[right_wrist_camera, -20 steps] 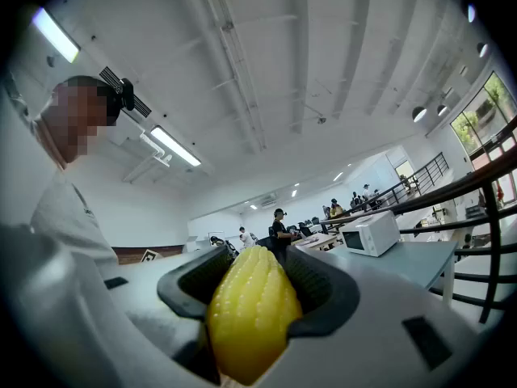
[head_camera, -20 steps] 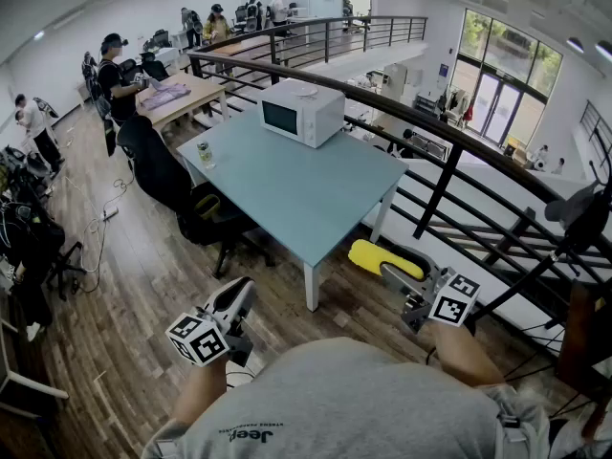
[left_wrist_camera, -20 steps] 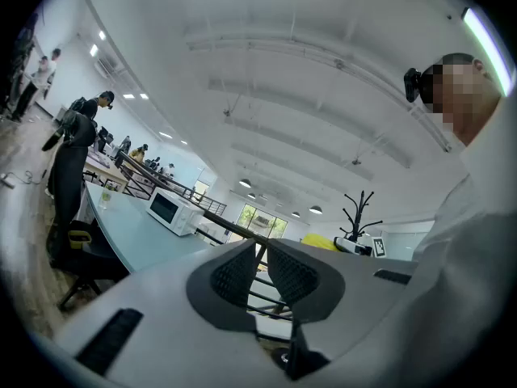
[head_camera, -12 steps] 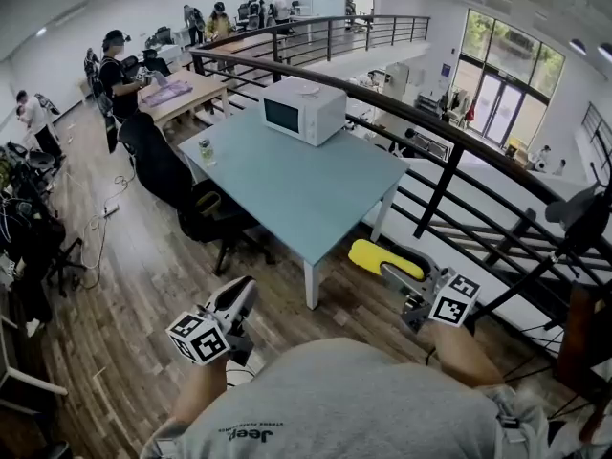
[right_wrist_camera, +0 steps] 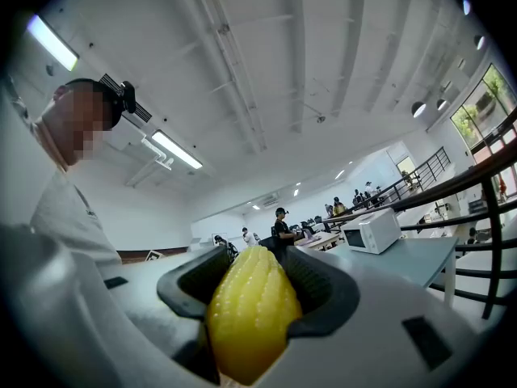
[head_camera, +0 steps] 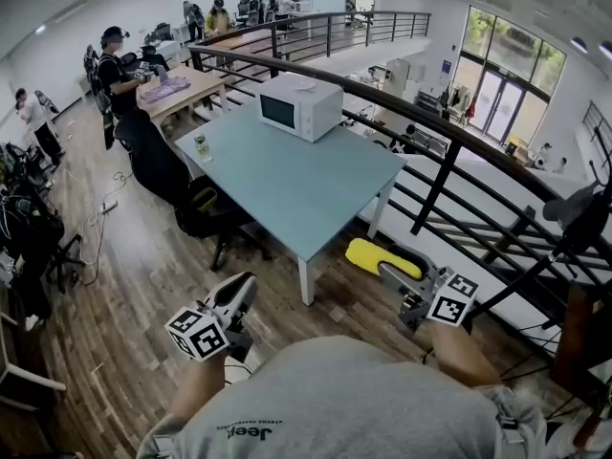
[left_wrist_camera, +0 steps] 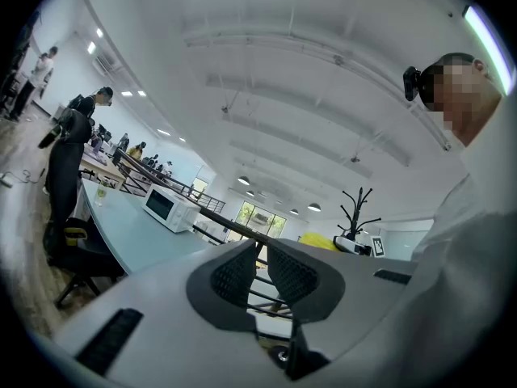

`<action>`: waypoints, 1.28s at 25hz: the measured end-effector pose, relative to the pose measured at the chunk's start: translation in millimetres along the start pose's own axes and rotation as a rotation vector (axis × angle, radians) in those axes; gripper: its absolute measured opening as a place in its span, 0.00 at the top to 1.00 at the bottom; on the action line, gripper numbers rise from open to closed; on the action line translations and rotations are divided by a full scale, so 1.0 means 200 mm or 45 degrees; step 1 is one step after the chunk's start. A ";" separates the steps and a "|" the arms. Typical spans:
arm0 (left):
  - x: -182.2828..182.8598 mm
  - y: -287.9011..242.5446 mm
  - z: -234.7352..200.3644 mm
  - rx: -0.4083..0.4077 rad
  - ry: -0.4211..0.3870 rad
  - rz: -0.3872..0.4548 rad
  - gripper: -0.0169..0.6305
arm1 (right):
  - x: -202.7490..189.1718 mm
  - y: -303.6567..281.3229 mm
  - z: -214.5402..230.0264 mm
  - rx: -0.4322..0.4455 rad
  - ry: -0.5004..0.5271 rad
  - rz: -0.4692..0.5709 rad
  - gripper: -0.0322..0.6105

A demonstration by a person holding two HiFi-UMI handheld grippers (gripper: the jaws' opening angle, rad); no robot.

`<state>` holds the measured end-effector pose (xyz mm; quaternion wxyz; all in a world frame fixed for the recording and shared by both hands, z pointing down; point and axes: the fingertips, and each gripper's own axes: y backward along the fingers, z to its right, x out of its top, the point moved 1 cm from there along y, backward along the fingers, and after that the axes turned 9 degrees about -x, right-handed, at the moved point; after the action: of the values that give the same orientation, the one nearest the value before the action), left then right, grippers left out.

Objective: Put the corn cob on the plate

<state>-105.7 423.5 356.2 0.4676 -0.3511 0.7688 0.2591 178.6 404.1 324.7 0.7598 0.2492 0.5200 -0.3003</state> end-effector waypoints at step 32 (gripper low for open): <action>-0.24 -0.51 0.21 -0.021 0.044 -0.096 0.88 | 0.03 0.34 0.41 0.018 -0.072 0.020 0.58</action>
<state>12.3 404.5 374.7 0.4607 -0.3881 0.7609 0.2414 281.7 393.4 350.8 0.7747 0.2501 0.4943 -0.3048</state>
